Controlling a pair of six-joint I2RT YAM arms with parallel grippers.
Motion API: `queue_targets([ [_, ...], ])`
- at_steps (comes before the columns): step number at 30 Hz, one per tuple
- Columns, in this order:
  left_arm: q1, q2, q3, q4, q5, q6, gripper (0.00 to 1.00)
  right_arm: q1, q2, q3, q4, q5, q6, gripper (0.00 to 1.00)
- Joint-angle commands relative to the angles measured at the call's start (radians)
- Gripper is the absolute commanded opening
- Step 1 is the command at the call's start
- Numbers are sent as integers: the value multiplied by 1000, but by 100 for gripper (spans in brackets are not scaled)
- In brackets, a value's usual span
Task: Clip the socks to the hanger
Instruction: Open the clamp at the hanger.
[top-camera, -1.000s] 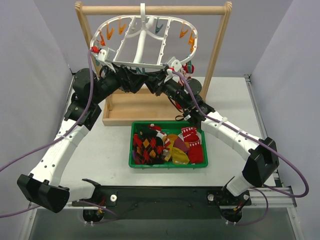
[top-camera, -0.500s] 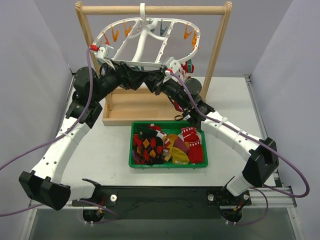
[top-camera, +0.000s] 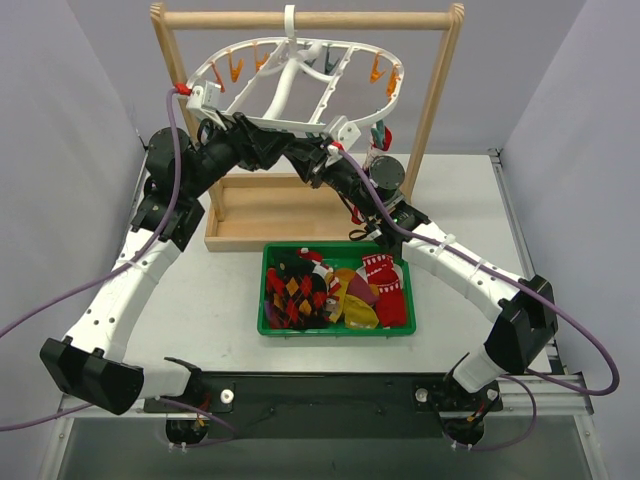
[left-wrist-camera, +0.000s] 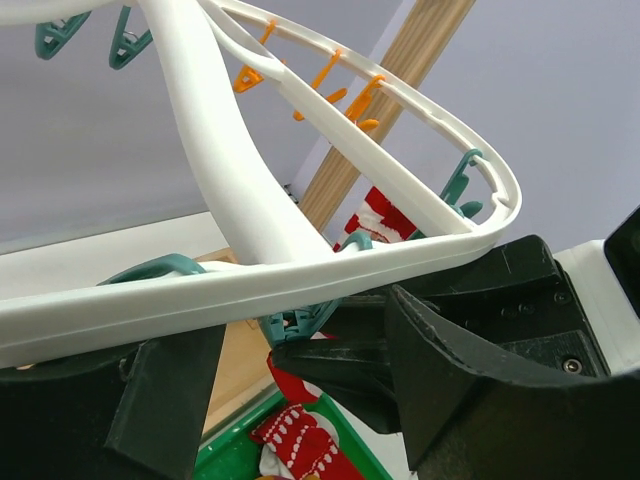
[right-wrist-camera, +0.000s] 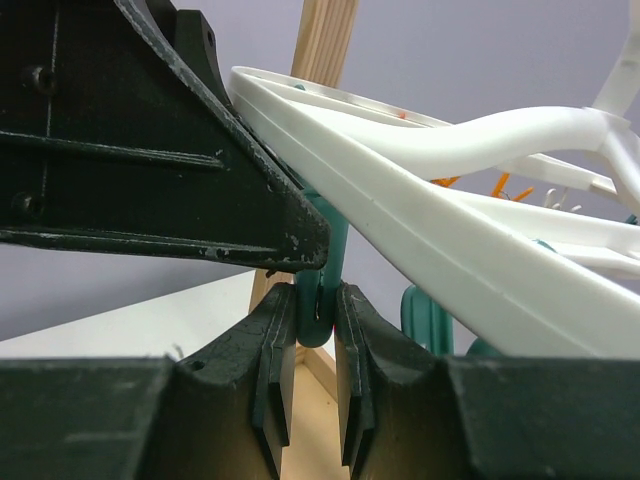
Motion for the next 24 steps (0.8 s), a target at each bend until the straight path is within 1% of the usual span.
queue_targets([
  [1, 8, 9, 54, 59, -12, -22, 73, 15, -6, 56, 109, -57, -31, 0],
  [5, 8, 18, 65, 55, -22, -24, 72, 26, 3, 65, 98, -60, -51, 0],
  [8, 8, 19, 66, 59, -28, -24, 68, 29, 6, 65, 96, -57, -59, 0],
  [9, 8, 19, 68, 58, -34, -25, 63, 29, 8, 65, 95, -59, -62, 0],
  [12, 8, 19, 70, 59, -40, -25, 55, 32, 11, 67, 89, -57, -71, 0],
  [13, 8, 18, 70, 59, -40, -27, 50, 32, 11, 67, 87, -57, -74, 0],
  [15, 8, 18, 70, 64, -39, -27, 46, 32, 12, 68, 86, -57, -74, 0],
  [16, 8, 18, 70, 66, -37, -27, 41, 31, 12, 68, 83, -60, -76, 0],
  [19, 11, 15, 68, 67, -34, -30, 33, 32, 12, 64, 75, -57, -80, 0],
  [20, 11, 16, 66, 70, -32, -30, 29, 35, 11, 64, 75, -57, -86, 0],
  [24, 12, 16, 70, 72, -29, -33, 20, 35, 9, 56, 64, -53, -93, 0],
])
